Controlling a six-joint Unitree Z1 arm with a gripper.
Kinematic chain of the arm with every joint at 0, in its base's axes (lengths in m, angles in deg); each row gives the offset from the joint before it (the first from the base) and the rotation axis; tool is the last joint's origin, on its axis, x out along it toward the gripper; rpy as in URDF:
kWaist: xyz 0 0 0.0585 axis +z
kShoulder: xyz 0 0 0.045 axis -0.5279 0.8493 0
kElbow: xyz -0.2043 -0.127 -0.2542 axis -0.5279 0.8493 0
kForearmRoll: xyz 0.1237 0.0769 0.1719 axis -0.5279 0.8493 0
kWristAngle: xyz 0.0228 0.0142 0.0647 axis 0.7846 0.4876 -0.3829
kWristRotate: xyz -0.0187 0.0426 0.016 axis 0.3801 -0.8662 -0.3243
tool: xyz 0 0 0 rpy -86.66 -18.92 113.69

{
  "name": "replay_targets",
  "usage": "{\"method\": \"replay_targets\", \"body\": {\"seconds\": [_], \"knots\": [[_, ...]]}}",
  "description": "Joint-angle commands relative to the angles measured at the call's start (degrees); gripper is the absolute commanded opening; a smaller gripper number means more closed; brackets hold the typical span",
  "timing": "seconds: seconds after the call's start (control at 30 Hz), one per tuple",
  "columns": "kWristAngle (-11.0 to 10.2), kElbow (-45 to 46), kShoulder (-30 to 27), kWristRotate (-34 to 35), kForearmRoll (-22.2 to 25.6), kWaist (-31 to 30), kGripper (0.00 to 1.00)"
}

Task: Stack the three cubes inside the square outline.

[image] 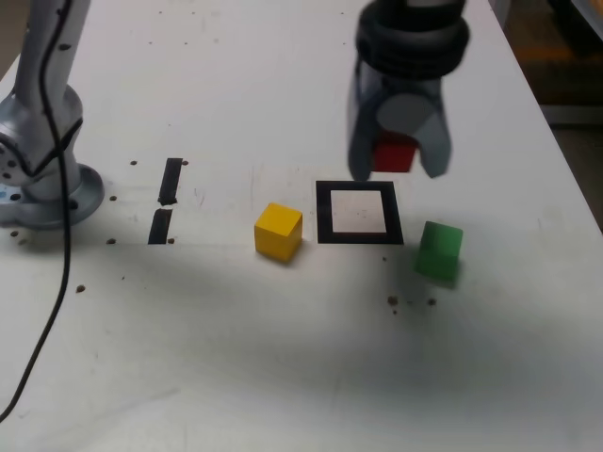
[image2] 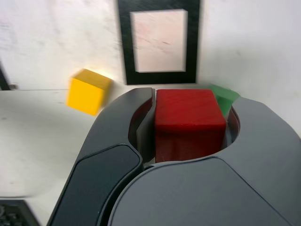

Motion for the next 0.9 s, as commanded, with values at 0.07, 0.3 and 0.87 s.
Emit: {"method": "replay_targets", "body": {"seconds": [0.07,0.3,0.87], "knots": [[0.7,5.8,-1.7,0.9,-1.9,1.7,0.07],[2.8,15.6,-2.2,1.2,-12.1,3.6,0.08],[4.2,23.5,-1.0,2.3,-24.6,4.9,0.09]]}}
